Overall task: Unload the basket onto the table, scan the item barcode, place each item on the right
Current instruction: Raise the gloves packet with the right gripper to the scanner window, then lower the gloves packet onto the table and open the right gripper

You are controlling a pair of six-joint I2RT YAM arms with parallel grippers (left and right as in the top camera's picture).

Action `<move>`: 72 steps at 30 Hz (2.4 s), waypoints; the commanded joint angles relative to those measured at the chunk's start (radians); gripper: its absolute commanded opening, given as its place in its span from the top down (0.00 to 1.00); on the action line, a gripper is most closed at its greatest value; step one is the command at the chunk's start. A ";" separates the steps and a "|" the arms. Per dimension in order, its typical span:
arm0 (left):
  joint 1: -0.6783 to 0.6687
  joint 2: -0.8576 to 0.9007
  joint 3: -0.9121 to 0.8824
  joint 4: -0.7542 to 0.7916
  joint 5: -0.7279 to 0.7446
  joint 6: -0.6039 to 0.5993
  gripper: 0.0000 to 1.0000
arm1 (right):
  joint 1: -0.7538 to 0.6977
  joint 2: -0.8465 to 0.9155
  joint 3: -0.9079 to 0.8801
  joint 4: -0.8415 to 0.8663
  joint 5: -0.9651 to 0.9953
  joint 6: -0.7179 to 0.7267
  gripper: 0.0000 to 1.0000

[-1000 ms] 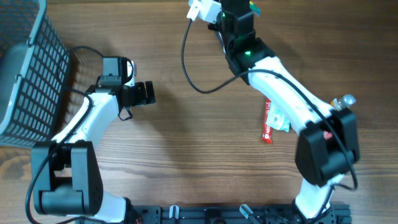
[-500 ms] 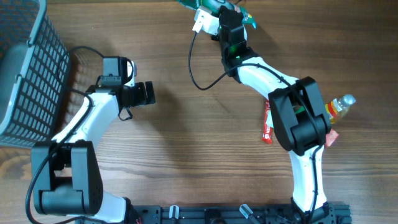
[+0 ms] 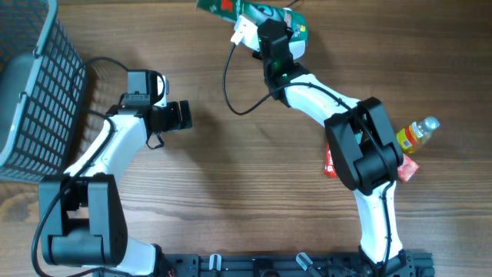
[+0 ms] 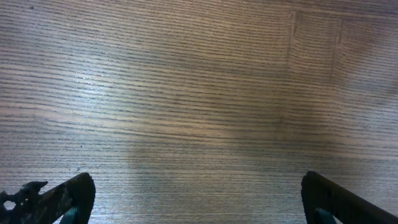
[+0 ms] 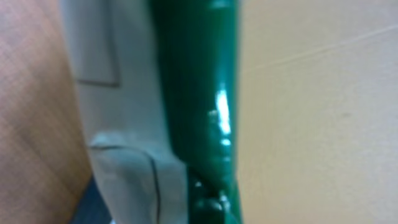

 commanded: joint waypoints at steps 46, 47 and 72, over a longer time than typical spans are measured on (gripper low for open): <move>-0.003 0.012 -0.004 0.005 0.009 0.015 0.00 | -0.031 -0.464 -0.199 -1.339 -0.652 0.698 0.32; -0.003 0.012 -0.004 0.007 0.009 0.015 0.00 | -0.031 -0.464 -0.199 -1.314 -0.671 0.776 0.32; -0.003 0.012 -0.004 0.007 0.009 0.014 0.00 | 0.120 -0.464 -0.620 -0.978 -0.187 1.245 0.89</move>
